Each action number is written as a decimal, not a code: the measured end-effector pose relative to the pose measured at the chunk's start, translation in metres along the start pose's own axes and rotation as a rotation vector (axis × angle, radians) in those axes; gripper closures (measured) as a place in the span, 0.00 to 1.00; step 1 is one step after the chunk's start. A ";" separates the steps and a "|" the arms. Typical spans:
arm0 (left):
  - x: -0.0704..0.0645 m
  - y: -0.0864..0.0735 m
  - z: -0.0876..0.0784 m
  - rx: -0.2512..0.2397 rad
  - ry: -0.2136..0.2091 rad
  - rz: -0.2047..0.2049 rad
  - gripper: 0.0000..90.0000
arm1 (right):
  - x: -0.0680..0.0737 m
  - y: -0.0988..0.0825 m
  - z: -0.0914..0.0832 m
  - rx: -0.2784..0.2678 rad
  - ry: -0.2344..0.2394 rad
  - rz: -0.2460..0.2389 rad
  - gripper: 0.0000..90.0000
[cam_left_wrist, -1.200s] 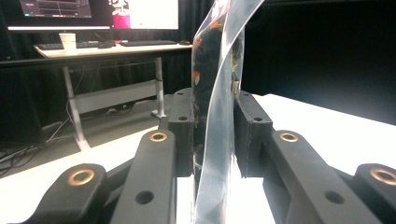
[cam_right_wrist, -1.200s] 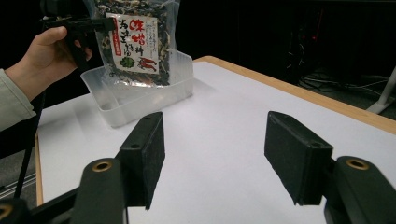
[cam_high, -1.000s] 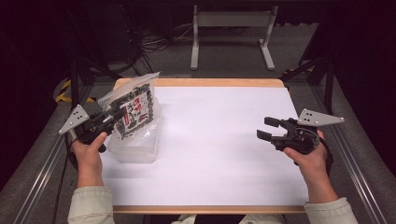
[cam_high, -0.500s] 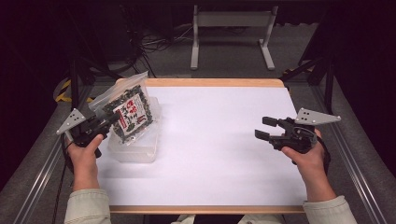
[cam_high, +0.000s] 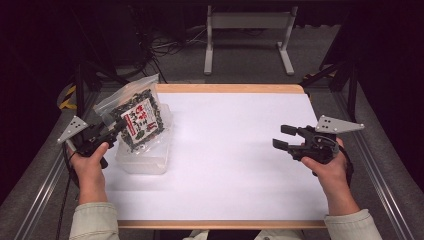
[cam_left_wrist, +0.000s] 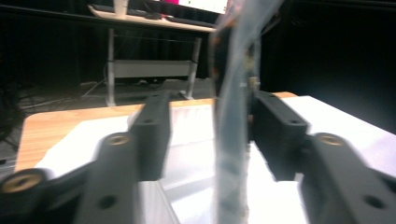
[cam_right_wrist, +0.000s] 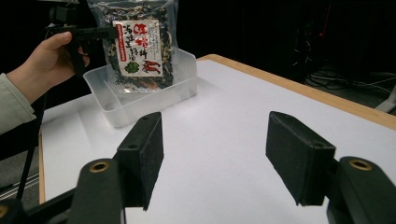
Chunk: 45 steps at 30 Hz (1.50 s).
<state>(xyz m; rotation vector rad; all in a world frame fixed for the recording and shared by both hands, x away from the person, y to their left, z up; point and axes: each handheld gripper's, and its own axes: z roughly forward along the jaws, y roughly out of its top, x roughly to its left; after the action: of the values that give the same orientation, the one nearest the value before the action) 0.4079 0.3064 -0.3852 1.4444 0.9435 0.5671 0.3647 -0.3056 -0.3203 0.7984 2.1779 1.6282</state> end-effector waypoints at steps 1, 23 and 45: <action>0.000 0.000 -0.001 -0.009 -0.003 -0.008 0.46 | 0.000 0.000 0.000 0.000 0.000 0.001 0.41; -0.049 0.041 -0.047 -0.012 0.192 0.084 0.25 | -0.006 0.002 0.010 0.010 0.011 -0.001 0.39; -0.160 0.063 -0.013 0.034 -0.235 0.153 0.25 | -0.011 -0.014 0.006 0.049 -0.023 -0.005 0.38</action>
<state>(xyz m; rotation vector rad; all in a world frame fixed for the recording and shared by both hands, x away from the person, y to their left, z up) 0.3240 0.1886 -0.2908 1.5839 0.6643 0.4815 0.3737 -0.3105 -0.3361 0.8212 2.2095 1.5610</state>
